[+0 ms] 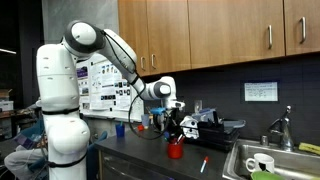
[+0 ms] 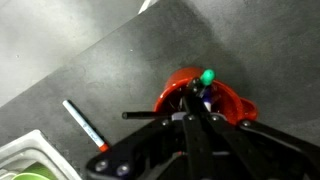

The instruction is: Remove the marker with a black lid from the orange cup and put it on the counter

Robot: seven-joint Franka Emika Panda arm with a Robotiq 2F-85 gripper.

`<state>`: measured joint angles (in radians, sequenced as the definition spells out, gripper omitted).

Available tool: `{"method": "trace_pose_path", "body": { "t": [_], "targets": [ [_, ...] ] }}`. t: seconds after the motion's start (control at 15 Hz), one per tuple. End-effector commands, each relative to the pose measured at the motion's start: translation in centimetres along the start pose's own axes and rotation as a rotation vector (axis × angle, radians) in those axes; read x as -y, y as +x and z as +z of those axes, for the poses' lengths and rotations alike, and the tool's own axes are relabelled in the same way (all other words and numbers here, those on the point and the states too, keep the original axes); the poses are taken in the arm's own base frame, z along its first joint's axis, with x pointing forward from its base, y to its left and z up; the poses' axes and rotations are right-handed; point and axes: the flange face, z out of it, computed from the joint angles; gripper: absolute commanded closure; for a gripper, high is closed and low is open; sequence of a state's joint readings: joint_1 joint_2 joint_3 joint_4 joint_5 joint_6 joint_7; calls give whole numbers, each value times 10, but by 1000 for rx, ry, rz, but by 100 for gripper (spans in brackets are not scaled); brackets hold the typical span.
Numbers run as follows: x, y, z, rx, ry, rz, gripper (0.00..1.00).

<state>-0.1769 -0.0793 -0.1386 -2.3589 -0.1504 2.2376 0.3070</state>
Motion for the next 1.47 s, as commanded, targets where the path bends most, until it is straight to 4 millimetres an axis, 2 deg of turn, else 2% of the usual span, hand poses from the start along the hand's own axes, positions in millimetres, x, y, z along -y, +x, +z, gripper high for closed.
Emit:
{"method": "trace_pose_path", "body": {
  "t": [0.0,0.27,0.87,1.4],
  "targets": [
    [0,5,-5,-1,3,13,99],
    [-1,8,-14,-19,2,12,99],
    [-1,13,-47,-18,18,-10,99],
    [-3,9,-94,26,42,-52,99]
  ]
}}
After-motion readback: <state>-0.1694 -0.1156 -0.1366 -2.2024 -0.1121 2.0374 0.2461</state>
